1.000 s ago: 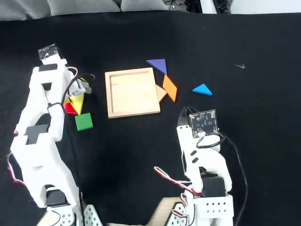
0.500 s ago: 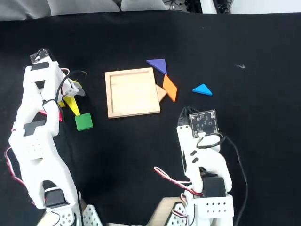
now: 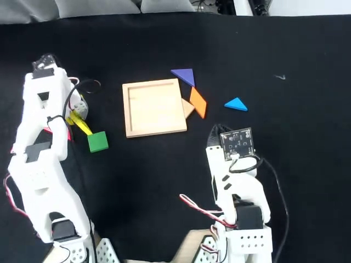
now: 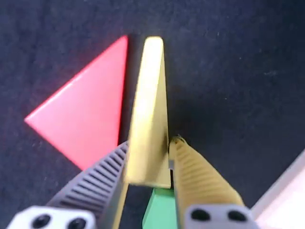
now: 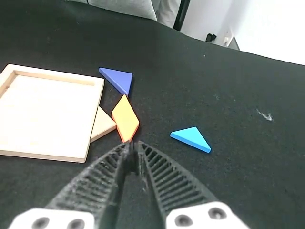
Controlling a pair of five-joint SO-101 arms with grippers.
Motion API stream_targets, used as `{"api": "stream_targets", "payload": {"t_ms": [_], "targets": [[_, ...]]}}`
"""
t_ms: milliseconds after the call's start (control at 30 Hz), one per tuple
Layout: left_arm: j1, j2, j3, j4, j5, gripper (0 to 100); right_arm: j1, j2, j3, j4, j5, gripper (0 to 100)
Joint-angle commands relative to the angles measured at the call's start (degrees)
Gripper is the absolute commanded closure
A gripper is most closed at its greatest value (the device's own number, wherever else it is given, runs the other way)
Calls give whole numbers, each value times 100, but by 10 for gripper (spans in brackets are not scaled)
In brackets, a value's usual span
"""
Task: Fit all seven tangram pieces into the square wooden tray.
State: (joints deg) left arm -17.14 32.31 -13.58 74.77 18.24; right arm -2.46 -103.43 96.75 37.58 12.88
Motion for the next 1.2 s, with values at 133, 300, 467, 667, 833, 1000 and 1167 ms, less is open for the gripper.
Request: {"api": "stream_targets", "payload": {"t_ms": [133,300,467,667,833,1000,1167], "targets": [[-13,-598,-233,264,-325,941,-79,-409,-13,70,0,983],[4,-149,-602,440,-448,974,-79,-435,-22,114,0,983],[418,-132,-1763,1240,-475,971,-70,-435,-22,114,0,983],[2105,-62,-3741,2585,-1389,971,88,-453,-22,105,0,986],[2888,44,-4048,2242,-1451,971,536,-462,-22,-9,-18,986],[3064,853,-4022,1609,-1415,971,642,-462,-22,-53,-35,986],[2835,1644,-4567,1477,-738,971,624,-462,-22,-53,-9,986]]}}
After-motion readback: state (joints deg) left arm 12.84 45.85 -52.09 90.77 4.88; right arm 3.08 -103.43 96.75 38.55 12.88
